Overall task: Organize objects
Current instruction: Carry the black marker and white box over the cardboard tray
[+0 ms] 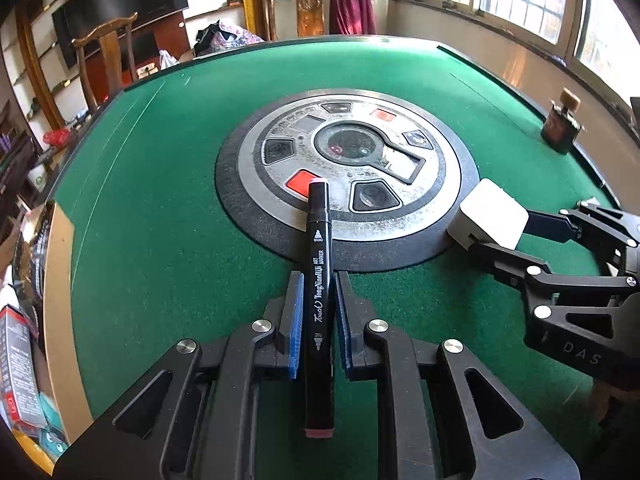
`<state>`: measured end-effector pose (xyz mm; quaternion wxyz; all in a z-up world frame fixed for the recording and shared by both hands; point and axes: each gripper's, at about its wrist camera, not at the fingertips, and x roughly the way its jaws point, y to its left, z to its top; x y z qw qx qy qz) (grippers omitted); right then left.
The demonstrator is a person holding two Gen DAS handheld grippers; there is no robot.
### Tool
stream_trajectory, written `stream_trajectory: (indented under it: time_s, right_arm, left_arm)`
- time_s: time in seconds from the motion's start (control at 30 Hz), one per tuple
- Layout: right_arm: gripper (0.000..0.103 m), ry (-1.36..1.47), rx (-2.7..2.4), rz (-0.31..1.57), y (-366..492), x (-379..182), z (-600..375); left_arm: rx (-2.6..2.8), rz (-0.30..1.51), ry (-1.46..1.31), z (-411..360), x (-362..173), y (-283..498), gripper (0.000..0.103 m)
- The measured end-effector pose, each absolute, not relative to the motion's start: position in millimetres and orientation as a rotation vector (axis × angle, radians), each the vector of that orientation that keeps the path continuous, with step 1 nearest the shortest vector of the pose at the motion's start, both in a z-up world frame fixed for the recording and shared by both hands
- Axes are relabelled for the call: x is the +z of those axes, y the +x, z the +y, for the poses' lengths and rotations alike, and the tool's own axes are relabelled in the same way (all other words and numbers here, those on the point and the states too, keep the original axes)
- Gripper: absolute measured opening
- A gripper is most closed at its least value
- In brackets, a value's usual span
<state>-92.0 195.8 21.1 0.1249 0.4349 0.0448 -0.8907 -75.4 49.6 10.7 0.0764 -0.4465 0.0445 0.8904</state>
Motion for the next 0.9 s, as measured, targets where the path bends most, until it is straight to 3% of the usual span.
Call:
stream_trajectory:
  time_s: [0.33, 0.9]
  right_arm:
    - [0.049, 1.130, -2.584, 0.082, -81.7, 39.7, 189.4]
    - [0.052, 1.225, -2.555, 0.164, -81.7, 30.2, 179.8]
  left_arm:
    - [2.764, 0.126, -1.247, 41.0, 25.9, -70.3, 0.014]
    - [2.770, 0.173, -1.323, 37.7, 14.3, -77.0, 0.014]
